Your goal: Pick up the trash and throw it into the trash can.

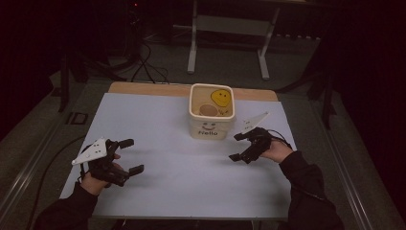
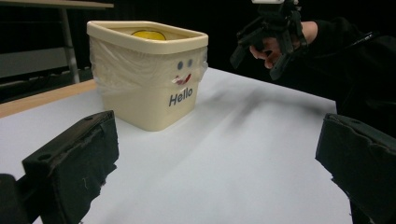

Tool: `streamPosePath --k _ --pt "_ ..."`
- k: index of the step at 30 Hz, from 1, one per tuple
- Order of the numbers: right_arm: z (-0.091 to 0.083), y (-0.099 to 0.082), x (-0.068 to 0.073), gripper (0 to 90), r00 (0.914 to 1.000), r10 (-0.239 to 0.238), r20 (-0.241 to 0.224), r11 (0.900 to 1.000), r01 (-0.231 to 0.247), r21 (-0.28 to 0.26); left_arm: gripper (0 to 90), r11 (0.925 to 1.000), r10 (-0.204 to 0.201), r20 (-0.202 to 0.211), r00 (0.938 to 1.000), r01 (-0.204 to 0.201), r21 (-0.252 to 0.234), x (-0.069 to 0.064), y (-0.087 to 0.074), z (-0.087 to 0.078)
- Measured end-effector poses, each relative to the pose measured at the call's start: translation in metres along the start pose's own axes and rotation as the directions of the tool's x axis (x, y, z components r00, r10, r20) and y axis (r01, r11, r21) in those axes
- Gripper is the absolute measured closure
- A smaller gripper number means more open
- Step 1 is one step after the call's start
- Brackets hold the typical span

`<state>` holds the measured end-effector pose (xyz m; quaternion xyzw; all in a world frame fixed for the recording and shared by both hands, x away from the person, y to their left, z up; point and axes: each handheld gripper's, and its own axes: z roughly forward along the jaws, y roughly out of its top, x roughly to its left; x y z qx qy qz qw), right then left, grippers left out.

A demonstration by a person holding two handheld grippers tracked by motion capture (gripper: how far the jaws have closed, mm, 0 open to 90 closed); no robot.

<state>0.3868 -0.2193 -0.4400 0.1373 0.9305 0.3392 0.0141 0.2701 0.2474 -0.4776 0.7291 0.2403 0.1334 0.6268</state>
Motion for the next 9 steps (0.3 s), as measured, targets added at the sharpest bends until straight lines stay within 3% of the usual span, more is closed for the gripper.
streamPosePath --k 9 --pt "0.0056 -0.0001 0.0004 12.7 0.9999 -0.002 -0.016 1.0 0.002 0.003 0.6 1.0 0.004 -0.001 1.0 -0.004 0.0 -0.0008 0.0003 -0.0007"
